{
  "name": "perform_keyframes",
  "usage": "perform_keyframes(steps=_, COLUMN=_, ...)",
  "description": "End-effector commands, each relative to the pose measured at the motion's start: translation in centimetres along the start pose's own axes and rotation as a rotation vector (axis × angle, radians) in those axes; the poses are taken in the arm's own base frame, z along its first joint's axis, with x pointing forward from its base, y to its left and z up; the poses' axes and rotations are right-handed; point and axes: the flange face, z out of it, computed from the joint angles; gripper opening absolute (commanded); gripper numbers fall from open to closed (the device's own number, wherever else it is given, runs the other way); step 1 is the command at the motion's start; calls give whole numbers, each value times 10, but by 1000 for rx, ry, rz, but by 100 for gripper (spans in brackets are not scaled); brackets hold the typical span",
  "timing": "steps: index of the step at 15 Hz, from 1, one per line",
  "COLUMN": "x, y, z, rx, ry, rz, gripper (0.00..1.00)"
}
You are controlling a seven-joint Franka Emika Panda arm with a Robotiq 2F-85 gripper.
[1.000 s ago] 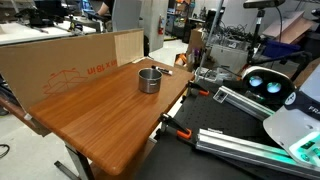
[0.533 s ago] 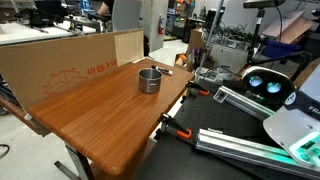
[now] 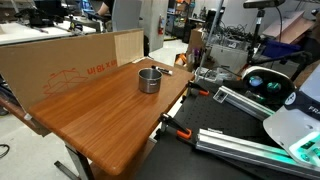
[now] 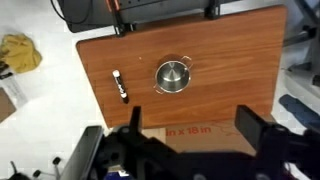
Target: Pick up the marker and put it in the bowl
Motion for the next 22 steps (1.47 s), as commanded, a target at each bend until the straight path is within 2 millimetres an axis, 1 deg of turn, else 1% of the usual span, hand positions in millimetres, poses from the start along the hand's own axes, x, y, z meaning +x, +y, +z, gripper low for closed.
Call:
perform_keyframes(steps=1, x=16, y=20, z=21, rx=-2, ry=-61, rz=-8, gripper=100)
perform_keyframes(steps=2, x=20, y=29, z=29, rx=-2, ry=-79, rz=-7, gripper=100)
perform_keyframes(steps=6, x=32, y=78, z=60, rx=12, ry=-143, rz=-2, gripper=100)
perform_keyframes(steps=8, x=42, y=104, z=80, rx=5, ry=-141, rz=-5, gripper=100)
perform_keyframes(steps=10, x=55, y=123, z=96, rx=-2, ry=-149, rz=-25, gripper=100)
perform_keyframes(steps=12, x=71, y=136, z=112, rx=-7, ry=-130, rz=-34, gripper=100)
perform_keyframes(steps=14, x=91, y=142, z=127, rx=0, ry=-124, rz=-54, gripper=100)
perform_keyframes(steps=17, x=121, y=146, z=158, rx=39, ry=-167, rz=-111, gripper=100)
perform_keyframes(steps=19, x=138, y=146, z=181, rx=57, ry=-200, rz=-152, gripper=100)
perform_keyframes(steps=22, x=158, y=145, z=221, rx=77, ry=-252, rz=-196, gripper=100)
